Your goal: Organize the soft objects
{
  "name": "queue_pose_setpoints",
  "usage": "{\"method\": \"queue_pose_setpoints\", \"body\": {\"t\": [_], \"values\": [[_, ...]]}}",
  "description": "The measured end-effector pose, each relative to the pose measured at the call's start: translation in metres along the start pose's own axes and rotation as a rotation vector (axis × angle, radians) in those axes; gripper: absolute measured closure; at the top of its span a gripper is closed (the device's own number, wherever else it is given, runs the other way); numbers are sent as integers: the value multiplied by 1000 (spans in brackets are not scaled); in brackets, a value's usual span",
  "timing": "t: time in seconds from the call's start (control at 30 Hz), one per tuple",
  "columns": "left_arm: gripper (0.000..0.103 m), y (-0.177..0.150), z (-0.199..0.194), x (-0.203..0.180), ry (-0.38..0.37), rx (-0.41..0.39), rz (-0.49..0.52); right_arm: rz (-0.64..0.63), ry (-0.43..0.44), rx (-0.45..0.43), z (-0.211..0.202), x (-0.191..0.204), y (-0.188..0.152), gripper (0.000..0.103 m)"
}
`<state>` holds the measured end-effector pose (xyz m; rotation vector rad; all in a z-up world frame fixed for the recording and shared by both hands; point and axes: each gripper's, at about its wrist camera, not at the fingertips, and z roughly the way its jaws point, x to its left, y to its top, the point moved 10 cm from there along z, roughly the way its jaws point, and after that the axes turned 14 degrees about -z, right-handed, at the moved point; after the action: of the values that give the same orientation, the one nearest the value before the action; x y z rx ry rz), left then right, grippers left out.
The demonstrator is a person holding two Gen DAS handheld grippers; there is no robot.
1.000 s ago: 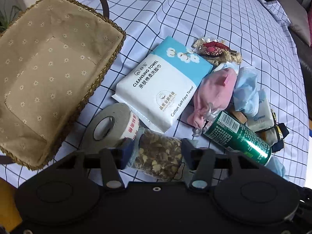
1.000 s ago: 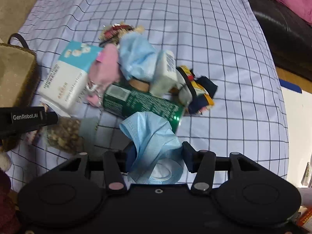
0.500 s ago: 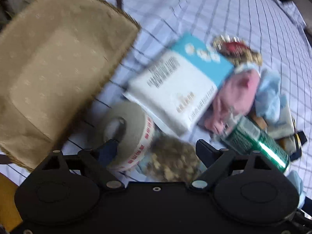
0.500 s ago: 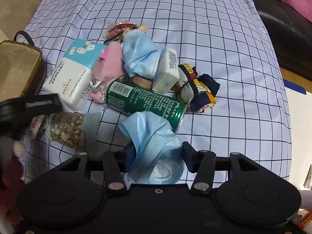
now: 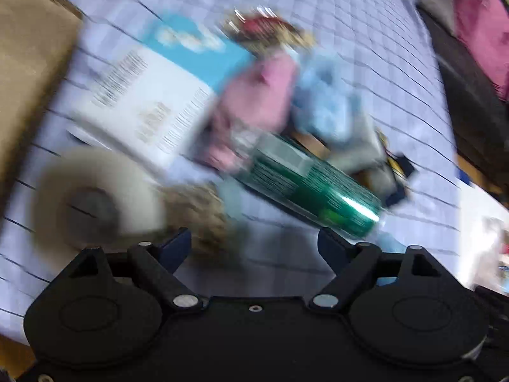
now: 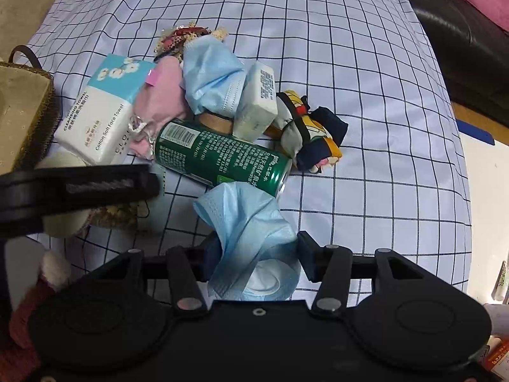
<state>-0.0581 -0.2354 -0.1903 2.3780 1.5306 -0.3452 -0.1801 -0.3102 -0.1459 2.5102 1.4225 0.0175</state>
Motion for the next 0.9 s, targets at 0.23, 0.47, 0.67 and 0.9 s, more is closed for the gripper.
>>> {"method": "queue_pose_setpoints", "body": {"t": [0.23,0.47,0.67,0.9], "values": [[24,3,-13,20,92,-98,1,-32,-7,19,8,5,-5,52],[22,6,-35,38,74,-145,18,-48,-7,35,17,9,-4,52],[22,2,-32,46,80,-140,40,-42,7,42,21,8,-2,52],[15,11,-54,53,70,-236,15,-57,38,29,20,13,0,52]]}}
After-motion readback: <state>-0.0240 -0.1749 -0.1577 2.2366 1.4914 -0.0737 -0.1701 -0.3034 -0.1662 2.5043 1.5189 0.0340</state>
